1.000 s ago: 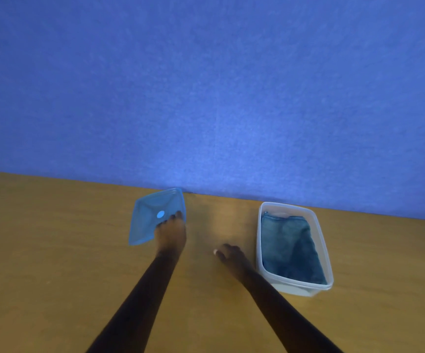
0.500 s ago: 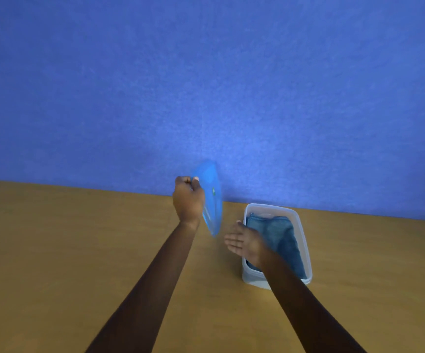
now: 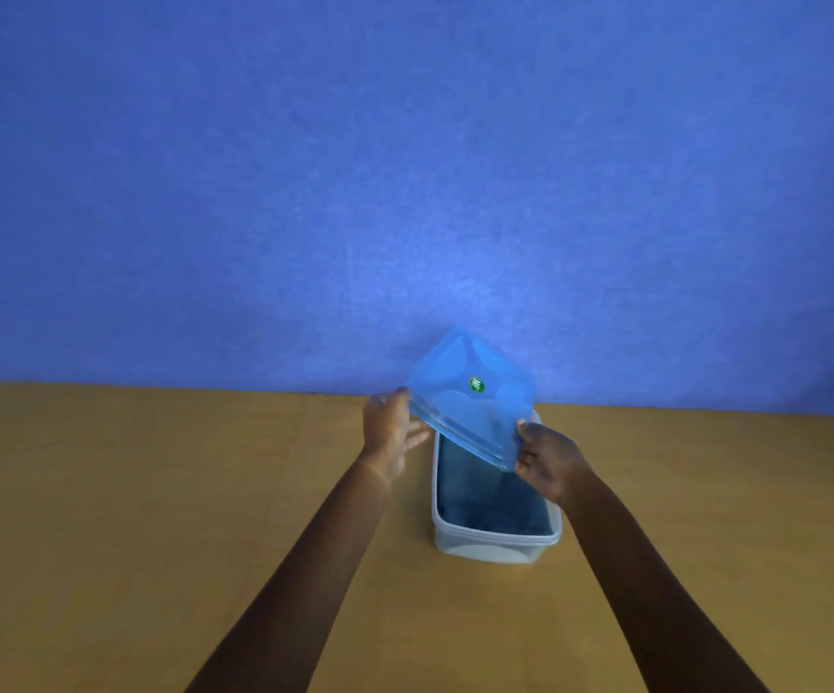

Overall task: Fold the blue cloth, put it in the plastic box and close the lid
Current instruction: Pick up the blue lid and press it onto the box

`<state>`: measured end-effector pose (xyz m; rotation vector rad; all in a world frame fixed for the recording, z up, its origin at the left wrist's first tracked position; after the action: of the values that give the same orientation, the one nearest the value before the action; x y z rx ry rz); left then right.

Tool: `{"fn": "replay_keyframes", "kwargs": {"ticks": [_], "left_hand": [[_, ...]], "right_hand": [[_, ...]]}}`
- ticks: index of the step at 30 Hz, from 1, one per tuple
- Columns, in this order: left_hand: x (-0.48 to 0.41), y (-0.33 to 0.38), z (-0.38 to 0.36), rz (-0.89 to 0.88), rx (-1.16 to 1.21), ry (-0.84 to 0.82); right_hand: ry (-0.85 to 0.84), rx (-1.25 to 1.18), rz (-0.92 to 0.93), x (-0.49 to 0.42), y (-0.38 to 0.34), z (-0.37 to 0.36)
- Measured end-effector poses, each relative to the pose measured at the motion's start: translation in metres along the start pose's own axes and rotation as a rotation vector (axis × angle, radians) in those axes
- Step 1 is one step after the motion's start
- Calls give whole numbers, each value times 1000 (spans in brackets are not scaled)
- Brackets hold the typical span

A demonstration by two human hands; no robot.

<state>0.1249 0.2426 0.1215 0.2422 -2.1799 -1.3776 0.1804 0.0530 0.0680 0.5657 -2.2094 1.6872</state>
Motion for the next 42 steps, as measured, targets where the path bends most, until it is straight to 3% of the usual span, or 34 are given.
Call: {"fn": "replay_keyframes", "kwargs": {"ticks": [5,9,17,27,36,42], "left_hand": [[-1,-45,2,200,-208,-36],[-6,-65,11,168,-365,10],[-14,-83,17,24,-565,43],[-13,-85,12,-56,-620,35],[-15,-92,21,0,-485,61],[-16,-92,21,-5,-540,73]], "right_hand": [[125,230,66,-3,-2,33],[206,616,125,-7,-3,46],[305,793,217,1,6,59],[385,816,383,13,4,69],[381,788,370,15,11,75],[382,784,336,9,16,77]]}}
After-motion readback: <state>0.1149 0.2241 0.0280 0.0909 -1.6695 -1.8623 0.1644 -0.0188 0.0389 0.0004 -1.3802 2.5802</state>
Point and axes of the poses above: each hand's wrist, its own x-axis away from the middle knuckle, its own z-axis out of the back of the hand, y = z × x, the point moved 8 cm from there along -x, towards the middle knuckle, and after that the axes turned 5 degrees about x, right-handed, at the moved point
